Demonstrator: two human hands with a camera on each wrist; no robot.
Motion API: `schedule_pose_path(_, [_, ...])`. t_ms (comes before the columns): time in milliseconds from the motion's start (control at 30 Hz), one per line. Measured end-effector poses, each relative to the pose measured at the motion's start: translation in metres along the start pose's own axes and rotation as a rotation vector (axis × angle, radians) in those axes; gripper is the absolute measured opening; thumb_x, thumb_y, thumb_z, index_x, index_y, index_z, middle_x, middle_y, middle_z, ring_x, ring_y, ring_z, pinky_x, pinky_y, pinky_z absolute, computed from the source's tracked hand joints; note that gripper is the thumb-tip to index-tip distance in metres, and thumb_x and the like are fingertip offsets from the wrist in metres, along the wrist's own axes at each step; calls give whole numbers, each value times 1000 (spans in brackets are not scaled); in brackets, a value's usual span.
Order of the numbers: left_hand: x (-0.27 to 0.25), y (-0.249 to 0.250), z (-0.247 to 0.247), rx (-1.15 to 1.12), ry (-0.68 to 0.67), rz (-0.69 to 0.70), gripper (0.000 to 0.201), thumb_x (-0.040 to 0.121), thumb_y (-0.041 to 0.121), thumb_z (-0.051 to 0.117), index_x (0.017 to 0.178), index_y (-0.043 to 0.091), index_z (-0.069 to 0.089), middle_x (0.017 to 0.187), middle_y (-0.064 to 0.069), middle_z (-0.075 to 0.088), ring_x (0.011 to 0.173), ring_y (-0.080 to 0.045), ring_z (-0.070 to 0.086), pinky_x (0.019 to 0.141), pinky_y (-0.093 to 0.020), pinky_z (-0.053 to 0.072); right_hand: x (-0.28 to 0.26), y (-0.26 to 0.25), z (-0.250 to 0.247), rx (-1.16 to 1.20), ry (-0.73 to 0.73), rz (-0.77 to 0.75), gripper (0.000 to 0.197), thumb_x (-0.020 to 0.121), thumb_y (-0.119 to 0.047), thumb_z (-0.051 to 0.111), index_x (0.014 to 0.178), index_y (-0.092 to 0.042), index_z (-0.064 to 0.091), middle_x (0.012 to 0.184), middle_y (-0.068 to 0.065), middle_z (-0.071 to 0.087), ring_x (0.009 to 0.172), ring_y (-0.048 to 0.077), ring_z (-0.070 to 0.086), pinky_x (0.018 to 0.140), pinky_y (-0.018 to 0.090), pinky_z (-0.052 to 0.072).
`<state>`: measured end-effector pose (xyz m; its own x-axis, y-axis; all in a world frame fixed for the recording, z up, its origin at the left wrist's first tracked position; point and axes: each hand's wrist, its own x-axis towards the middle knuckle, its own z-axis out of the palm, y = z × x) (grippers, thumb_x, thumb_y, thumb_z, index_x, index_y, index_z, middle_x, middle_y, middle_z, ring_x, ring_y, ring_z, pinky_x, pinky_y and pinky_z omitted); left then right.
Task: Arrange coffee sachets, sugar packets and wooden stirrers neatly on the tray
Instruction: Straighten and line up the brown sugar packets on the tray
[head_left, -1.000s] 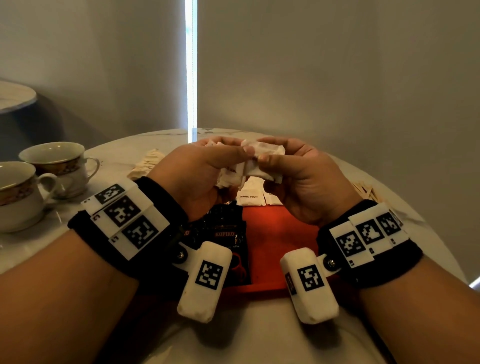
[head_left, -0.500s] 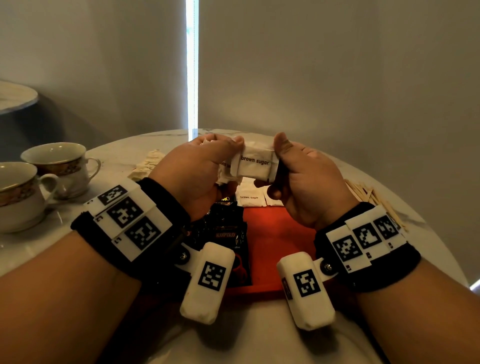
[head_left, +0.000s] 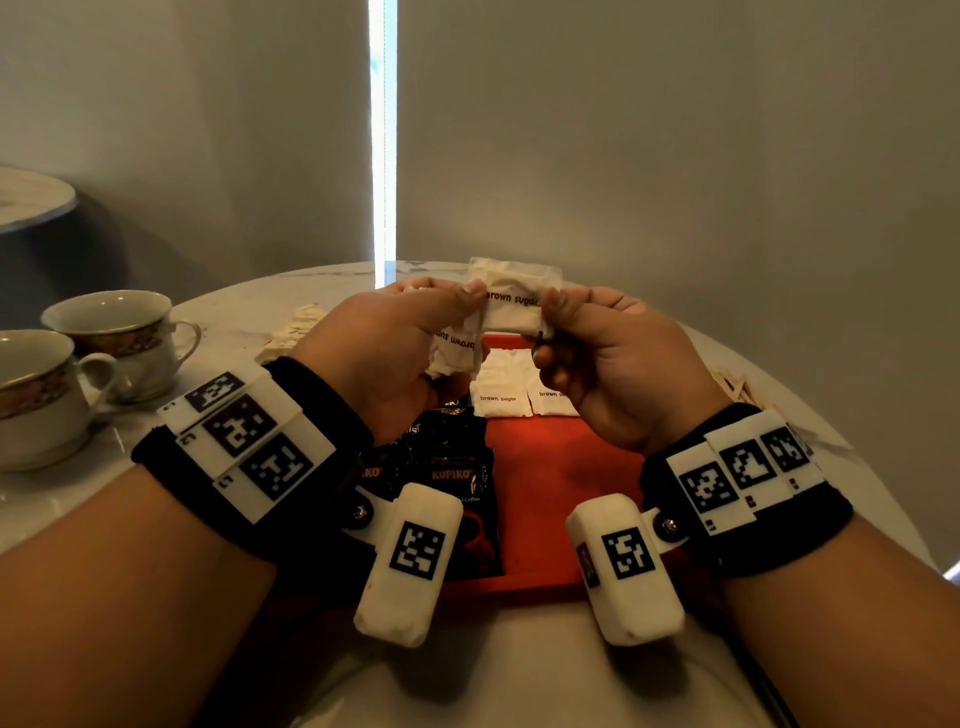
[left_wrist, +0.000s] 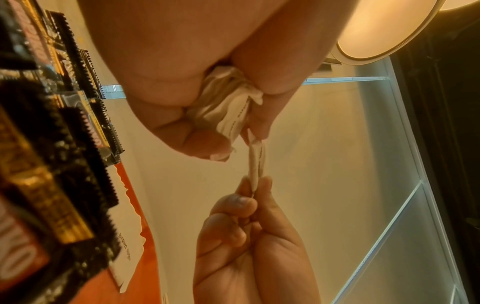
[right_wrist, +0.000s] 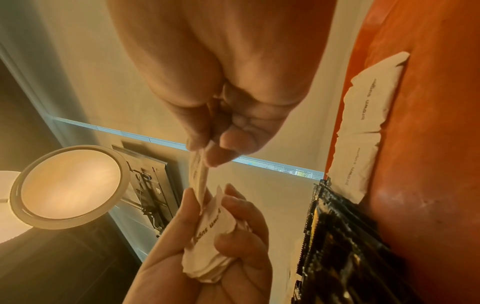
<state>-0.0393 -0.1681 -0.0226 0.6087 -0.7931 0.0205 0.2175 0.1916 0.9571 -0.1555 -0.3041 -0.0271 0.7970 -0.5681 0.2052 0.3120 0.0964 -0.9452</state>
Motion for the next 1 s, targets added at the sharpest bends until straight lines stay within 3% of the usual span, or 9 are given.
schedule_pose_path(100, [1,-1,0,-4,18,15,12,93,24,66,89,16,58,79,-6,67,66,-19,62,48,-24,49,1,0,0,-10,13,13,43,79,-25,67,113,1,60,73,8,63,55,14,55,46,24,38])
schedule_pose_path(233, [3,-1,-1,8,20,29,14,93,22,66,84,16,57,77,-6,67,66,-18,61,47,-24,49,2,1,-1,-44,51,26,9,90,-16,64,92,-7,61,71,7,61,55,13,51,47,25,34])
schedule_pose_path(400, [3,-2,0,11,23,12,13,92,22,67,84,16,58,79,-7,65,65,-18,61,48,-24,49,3,4,-2,-60,43,22,2,95,-7,60,95,-6,61,71,7,60,54,12,45,44,22,29])
schedule_pose_path(500, [2,-2,1,4,28,-3,11,92,23,67,90,15,61,82,-8,65,66,-18,61,47,-25,48,5,6,-4,-57,41,16,4,95,-5,59,96,-6,62,71,7,61,54,12,44,44,22,29])
schedule_pose_path(600, [2,-1,0,-15,59,-16,21,91,26,68,104,11,64,88,-8,64,67,-18,60,47,-24,49,10,5,-11,-29,83,33,4,95,-6,59,94,-8,63,70,5,62,53,11,46,44,22,29])
schedule_pose_path(767, [2,3,-2,-47,88,-3,13,92,27,69,93,14,67,87,-6,61,68,-18,58,48,-23,48,22,16,-27,-46,211,231,15,98,-7,56,84,-13,57,64,1,58,52,10,45,39,19,29])
schedule_pose_path(867, [2,4,-2,-62,95,-9,13,93,27,68,94,14,67,91,-7,60,70,-18,58,48,-23,48,24,26,-32,-125,201,372,8,99,-8,53,98,-9,61,73,3,58,49,7,43,39,17,27])
schedule_pose_path(1000, [0,6,-1,-84,96,-12,13,94,25,67,97,13,66,87,-7,61,68,-18,59,49,-22,48,23,33,-36,-182,180,483,22,98,-7,55,118,-4,61,96,14,59,49,7,45,36,17,29])
